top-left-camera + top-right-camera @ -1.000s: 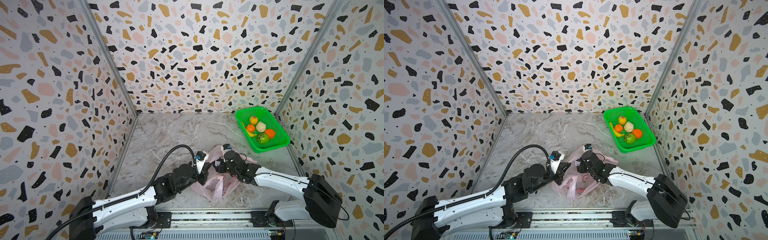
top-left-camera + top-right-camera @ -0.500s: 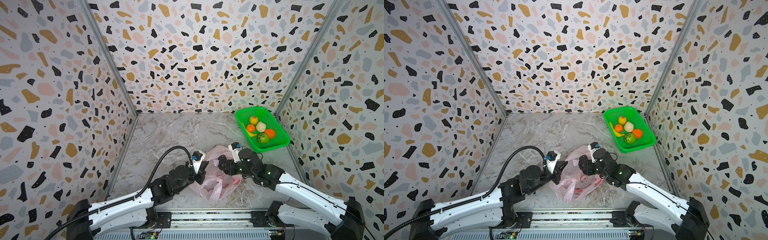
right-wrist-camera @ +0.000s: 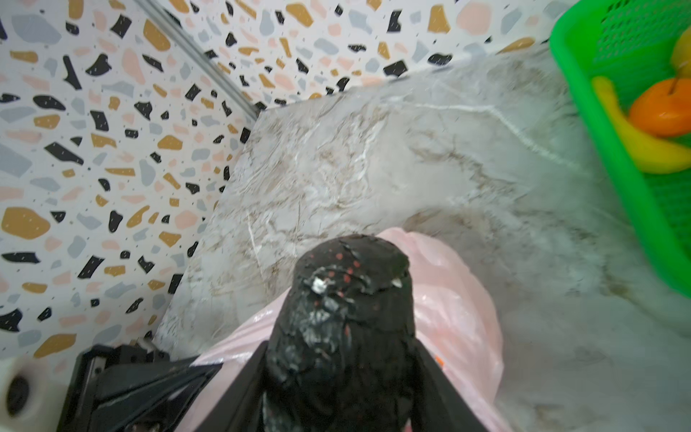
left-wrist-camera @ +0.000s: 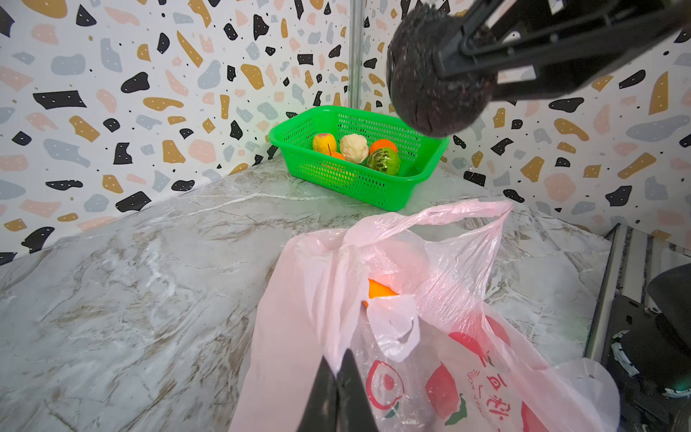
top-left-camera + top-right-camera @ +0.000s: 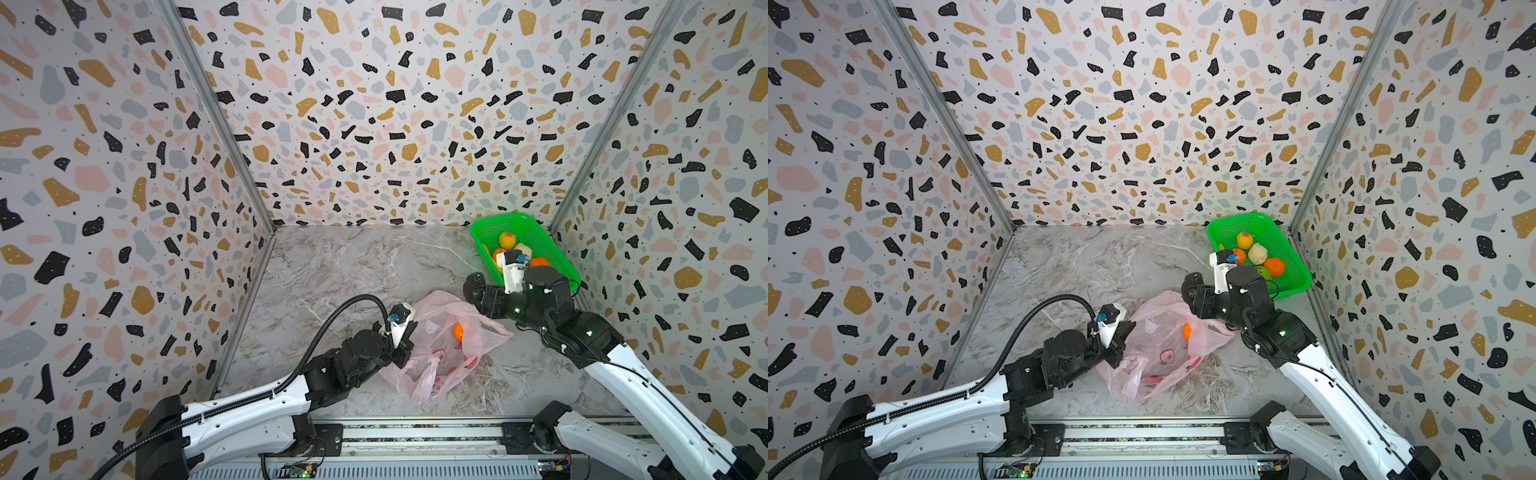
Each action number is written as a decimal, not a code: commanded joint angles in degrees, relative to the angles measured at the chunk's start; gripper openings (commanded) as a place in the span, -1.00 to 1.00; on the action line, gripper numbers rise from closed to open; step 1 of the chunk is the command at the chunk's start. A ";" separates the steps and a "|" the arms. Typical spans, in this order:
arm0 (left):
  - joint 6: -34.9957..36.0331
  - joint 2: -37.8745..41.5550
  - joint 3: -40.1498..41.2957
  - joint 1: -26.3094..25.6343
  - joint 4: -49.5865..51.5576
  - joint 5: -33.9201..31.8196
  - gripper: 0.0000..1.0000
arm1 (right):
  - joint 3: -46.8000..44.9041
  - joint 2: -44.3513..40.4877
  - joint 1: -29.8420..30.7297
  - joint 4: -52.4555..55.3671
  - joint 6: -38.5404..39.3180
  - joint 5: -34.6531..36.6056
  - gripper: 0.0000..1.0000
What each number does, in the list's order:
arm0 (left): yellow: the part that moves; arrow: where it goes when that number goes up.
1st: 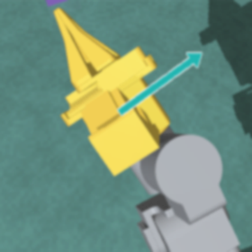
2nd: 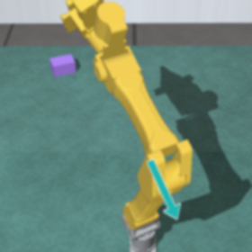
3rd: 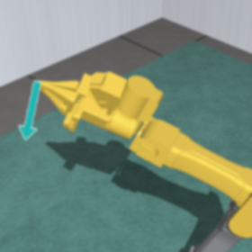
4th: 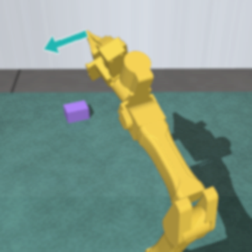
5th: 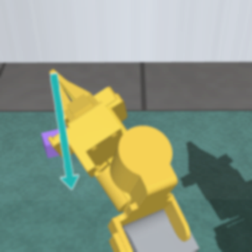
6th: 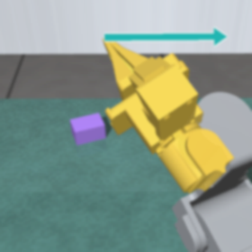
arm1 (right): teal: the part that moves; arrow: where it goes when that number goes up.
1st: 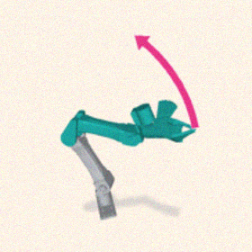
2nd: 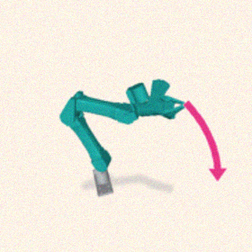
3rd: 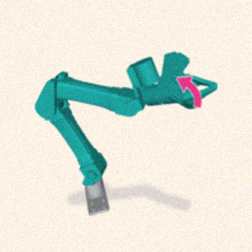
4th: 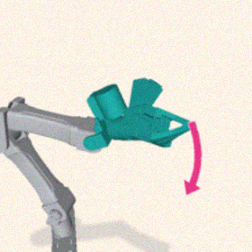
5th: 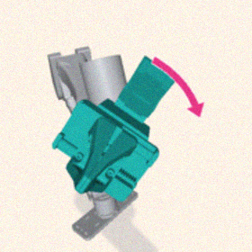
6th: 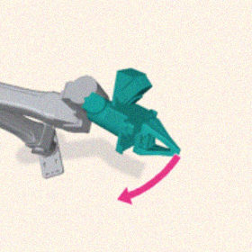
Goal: Untie the knot of the plastic bag and take out the fruit
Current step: Pick up the fruit from the plastic bag, then place the fruit in the basket.
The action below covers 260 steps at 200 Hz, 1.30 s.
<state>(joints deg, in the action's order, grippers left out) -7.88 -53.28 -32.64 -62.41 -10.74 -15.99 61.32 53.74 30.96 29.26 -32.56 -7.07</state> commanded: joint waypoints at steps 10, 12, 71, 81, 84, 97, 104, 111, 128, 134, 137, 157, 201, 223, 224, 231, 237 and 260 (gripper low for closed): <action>1.78 0.76 -1.99 0.10 -1.49 -0.02 -1.00 | 2.22 3.19 -10.23 -2.77 5.88 -5.63 -0.24; 1.81 0.84 -1.94 0.10 -1.35 -0.01 -1.00 | 2.22 3.52 -10.82 -3.19 6.09 -6.01 -0.24; 2.78 2.99 -1.63 0.10 0.49 1.12 -1.00 | 1.37 14.63 -23.60 -15.40 10.40 -7.31 -0.24; 2.87 3.20 -1.54 0.10 0.63 1.13 -1.00 | 1.36 17.08 -24.95 -16.89 11.15 -6.39 -0.24; 2.83 3.29 -1.47 0.10 0.69 1.17 -1.00 | 1.23 17.83 -25.41 -17.64 11.31 -6.38 -0.24; 2.81 3.57 -1.20 0.10 0.64 1.24 -1.00 | 0.69 20.74 -27.32 -20.43 11.93 -5.47 -0.24; 2.78 3.75 -1.02 0.10 0.64 1.22 -1.00 | 0.48 22.34 -28.22 -21.80 12.17 -4.86 -0.24; 2.77 3.92 -1.02 0.05 0.64 1.24 -1.00 | 0.42 24.02 -28.98 -23.03 12.47 -4.32 -0.24; 2.67 4.06 -1.02 0.10 0.64 1.14 -1.00 | 1.09 28.75 -30.80 -25.17 13.04 -4.30 -0.24; 2.61 4.06 -1.00 0.10 0.65 1.09 -1.00 | 1.55 30.53 -31.31 -25.72 13.24 -4.35 -0.24; 2.64 4.11 -1.02 0.10 0.64 1.13 -1.00 | 1.79 31.47 -31.50 -25.96 13.51 -4.45 -0.24; 2.31 4.22 -0.76 0.10 0.56 1.31 -1.00 | 4.23 37.41 -32.45 -26.68 14.28 -4.20 -0.24; 2.24 4.21 -0.40 0.10 -0.05 1.66 -1.00 | 8.45 44.45 -32.64 -28.74 14.72 -2.18 -0.23; 2.06 4.15 -0.54 0.10 -0.22 2.14 -1.00 | 10.41 46.65 -32.64 -27.79 15.69 -0.95 -0.22; 2.11 4.15 -0.56 0.10 -0.23 2.17 -1.00 | 10.45 46.73 -32.64 -27.69 15.77 -0.89 -0.22; 2.02 4.15 -0.58 0.10 -0.24 2.27 -1.00 | 11.10 47.39 -32.70 -27.11 15.99 -0.46 -0.21; 2.07 4.15 -0.58 0.10 -0.31 2.35 -1.00 | 11.67 47.85 -32.72 -26.62 16.19 -0.12 -0.19; 1.97 4.25 -0.42 0.10 -0.55 2.45 -1.00 | 13.34 49.43 -32.79 -25.09 16.43 0.64 -0.05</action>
<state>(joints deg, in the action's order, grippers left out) -6.00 -49.78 -32.64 -62.41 -9.06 -14.13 71.88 102.76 -1.65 2.96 -17.45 -8.25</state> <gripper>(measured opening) 0.047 0.539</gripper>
